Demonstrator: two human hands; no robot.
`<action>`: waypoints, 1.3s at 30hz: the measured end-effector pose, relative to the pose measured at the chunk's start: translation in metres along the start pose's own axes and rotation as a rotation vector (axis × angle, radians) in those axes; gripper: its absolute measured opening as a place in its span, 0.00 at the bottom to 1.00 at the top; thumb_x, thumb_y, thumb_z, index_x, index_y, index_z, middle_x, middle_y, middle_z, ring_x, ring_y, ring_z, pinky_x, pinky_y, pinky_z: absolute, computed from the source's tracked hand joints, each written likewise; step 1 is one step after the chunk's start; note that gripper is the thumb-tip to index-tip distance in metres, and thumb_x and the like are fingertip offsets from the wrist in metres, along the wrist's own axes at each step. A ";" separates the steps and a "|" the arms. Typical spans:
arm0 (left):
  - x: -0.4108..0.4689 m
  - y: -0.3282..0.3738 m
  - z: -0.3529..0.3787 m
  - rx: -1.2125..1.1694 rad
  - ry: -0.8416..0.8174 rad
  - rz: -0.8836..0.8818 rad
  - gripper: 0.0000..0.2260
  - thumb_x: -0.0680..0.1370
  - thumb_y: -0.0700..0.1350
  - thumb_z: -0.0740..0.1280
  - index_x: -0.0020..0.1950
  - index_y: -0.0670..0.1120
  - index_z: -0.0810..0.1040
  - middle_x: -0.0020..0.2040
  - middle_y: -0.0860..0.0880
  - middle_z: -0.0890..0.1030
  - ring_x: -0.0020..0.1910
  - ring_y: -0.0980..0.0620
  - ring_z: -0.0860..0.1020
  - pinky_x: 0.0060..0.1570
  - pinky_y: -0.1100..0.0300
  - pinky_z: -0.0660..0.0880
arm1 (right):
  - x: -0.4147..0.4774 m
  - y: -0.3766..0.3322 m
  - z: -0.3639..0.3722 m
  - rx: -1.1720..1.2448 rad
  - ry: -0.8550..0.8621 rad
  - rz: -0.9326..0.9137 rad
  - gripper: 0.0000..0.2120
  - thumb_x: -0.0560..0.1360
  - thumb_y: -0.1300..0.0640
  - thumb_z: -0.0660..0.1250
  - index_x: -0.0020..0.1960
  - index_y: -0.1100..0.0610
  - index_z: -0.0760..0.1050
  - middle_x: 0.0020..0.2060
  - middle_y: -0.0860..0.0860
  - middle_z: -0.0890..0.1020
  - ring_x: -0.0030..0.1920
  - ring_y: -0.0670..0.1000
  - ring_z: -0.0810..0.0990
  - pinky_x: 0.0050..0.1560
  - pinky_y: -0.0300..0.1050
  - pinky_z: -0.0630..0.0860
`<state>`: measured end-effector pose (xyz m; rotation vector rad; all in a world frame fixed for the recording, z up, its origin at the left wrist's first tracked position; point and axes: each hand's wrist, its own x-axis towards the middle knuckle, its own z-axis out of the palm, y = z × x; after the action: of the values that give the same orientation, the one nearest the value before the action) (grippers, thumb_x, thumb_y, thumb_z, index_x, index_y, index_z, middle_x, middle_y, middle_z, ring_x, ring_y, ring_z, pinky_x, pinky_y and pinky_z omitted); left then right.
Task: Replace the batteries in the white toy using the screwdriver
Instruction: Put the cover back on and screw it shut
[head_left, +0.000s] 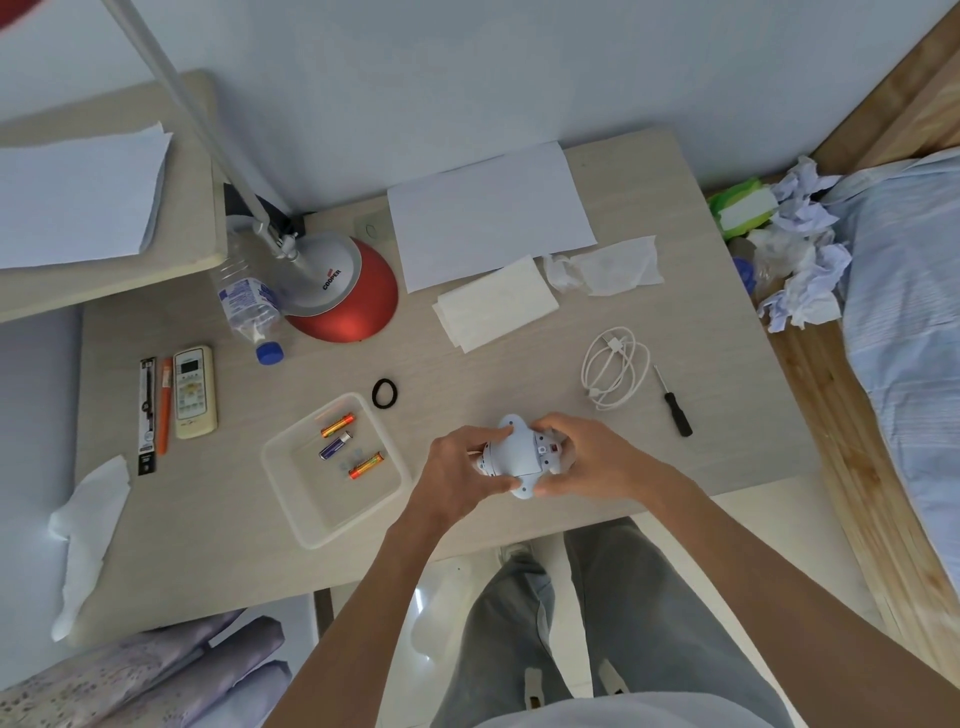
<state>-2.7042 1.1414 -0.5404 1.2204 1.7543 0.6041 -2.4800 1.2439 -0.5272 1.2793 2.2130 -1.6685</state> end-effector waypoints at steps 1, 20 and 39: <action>0.000 0.000 0.001 -0.001 0.003 0.002 0.34 0.64 0.46 0.88 0.69 0.52 0.83 0.58 0.57 0.84 0.55 0.62 0.83 0.55 0.67 0.81 | 0.000 -0.003 -0.003 0.014 -0.019 0.017 0.35 0.67 0.37 0.81 0.69 0.46 0.76 0.58 0.40 0.82 0.55 0.44 0.83 0.57 0.48 0.82; 0.003 -0.006 0.005 0.027 0.037 0.084 0.34 0.65 0.47 0.88 0.69 0.50 0.83 0.59 0.52 0.85 0.53 0.56 0.84 0.52 0.70 0.80 | 0.011 -0.007 -0.001 0.089 0.152 0.024 0.13 0.72 0.47 0.79 0.55 0.51 0.87 0.42 0.44 0.88 0.42 0.45 0.87 0.48 0.56 0.86; 0.001 -0.011 0.017 -0.013 0.112 0.061 0.34 0.62 0.52 0.89 0.67 0.55 0.84 0.60 0.53 0.83 0.56 0.55 0.82 0.50 0.62 0.83 | -0.007 -0.012 0.006 0.025 0.317 0.040 0.14 0.75 0.46 0.77 0.58 0.49 0.85 0.47 0.43 0.87 0.40 0.47 0.84 0.46 0.51 0.83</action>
<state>-2.6948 1.1366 -0.5573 1.2554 1.8075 0.7309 -2.4860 1.2347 -0.5168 1.6863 2.3164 -1.5773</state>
